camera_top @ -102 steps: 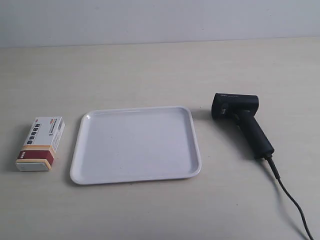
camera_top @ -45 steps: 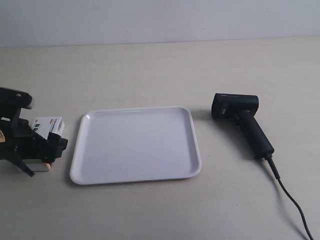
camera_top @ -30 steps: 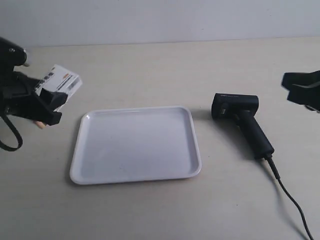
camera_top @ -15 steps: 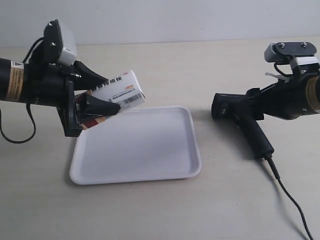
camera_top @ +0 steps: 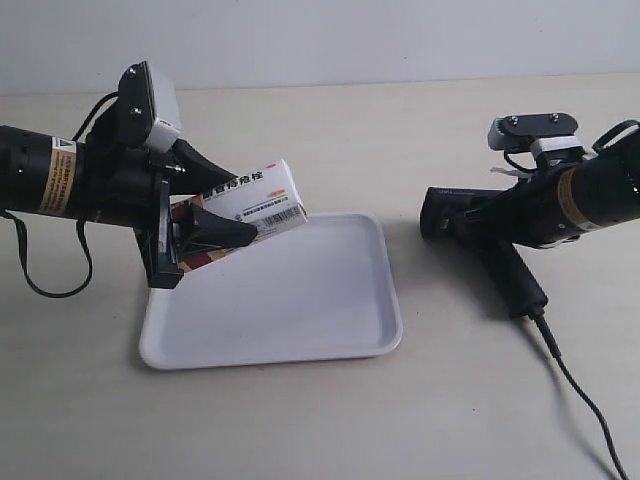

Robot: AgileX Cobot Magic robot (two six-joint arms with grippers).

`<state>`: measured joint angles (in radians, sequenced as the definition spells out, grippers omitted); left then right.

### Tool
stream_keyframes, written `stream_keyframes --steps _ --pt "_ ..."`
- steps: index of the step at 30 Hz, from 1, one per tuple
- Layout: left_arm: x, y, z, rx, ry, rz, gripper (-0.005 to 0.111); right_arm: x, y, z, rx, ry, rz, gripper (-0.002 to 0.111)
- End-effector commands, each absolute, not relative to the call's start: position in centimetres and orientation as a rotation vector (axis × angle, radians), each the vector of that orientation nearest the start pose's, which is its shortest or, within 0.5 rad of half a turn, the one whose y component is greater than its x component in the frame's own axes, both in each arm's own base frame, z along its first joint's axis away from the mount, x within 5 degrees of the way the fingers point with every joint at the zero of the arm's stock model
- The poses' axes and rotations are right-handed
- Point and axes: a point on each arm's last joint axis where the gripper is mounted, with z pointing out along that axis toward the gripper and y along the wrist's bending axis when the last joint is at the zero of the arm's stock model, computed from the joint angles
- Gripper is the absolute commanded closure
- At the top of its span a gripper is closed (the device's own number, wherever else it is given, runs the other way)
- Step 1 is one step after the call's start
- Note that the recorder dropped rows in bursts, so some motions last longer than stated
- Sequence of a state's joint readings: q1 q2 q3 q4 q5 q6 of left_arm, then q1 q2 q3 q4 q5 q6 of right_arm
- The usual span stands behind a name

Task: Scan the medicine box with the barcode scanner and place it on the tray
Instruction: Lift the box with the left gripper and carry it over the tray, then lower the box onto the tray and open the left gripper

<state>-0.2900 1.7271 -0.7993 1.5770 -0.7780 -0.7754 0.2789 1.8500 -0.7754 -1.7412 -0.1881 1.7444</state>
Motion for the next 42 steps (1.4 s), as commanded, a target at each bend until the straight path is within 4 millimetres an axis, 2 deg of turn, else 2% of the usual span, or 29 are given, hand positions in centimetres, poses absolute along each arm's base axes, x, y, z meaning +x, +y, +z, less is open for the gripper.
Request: stream_keyframes --steps 1,4,6,9,13,17,23,27,29,32,36,42 --pt "28.0 -15.1 17.7 1.408 1.69 -0.652 0.107 31.0 10.5 10.1 -0.51 2.561 0.297 0.036" --pt "28.0 -15.1 17.6 1.406 1.695 -0.647 0.107 31.4 10.7 9.8 -0.554 2.553 0.294 0.038" --pt "28.0 -15.1 17.6 1.406 1.695 -0.647 0.107 31.4 10.7 9.8 -0.575 2.547 0.289 0.045" --pt "28.2 -15.0 17.3 1.405 1.712 -0.633 0.107 31.4 10.7 10.3 -0.586 2.527 0.288 0.066" --pt "28.3 -14.9 16.9 1.407 1.734 -0.618 0.107 31.3 10.8 12.1 -0.595 2.474 0.306 0.092" --pt "28.4 -15.0 16.0 1.428 1.741 -0.618 0.107 29.7 10.7 14.0 -0.675 2.41 0.332 0.108" --pt "28.2 -15.0 15.8 1.475 1.726 -0.627 0.107 27.3 9.7 14.7 -0.743 2.383 0.264 0.108" --pt "27.7 -14.8 15.4 1.597 1.686 -0.61 0.107 26.8 9.8 14.4 -0.784 2.384 0.281 0.108" --pt "27.4 -14.9 15.4 1.674 1.618 -0.61 0.107 26.7 10.0 14.5 -0.805 2.378 0.311 0.108" --pt "27.2 -15.0 15.5 1.69 1.582 -0.627 0.107 26.4 10.6 14.5 -0.835 2.369 0.323 0.108" --pt "27.4 -15.0 15.4 1.687 1.592 -0.622 0.107 26.0 11.8 14.4 -0.889 2.349 0.274 0.108" --pt "27.7 -14.9 14.4 1.699 1.633 -0.574 0.107 25.8 12.6 14.4 -0.908 2.334 0.2 0.108"
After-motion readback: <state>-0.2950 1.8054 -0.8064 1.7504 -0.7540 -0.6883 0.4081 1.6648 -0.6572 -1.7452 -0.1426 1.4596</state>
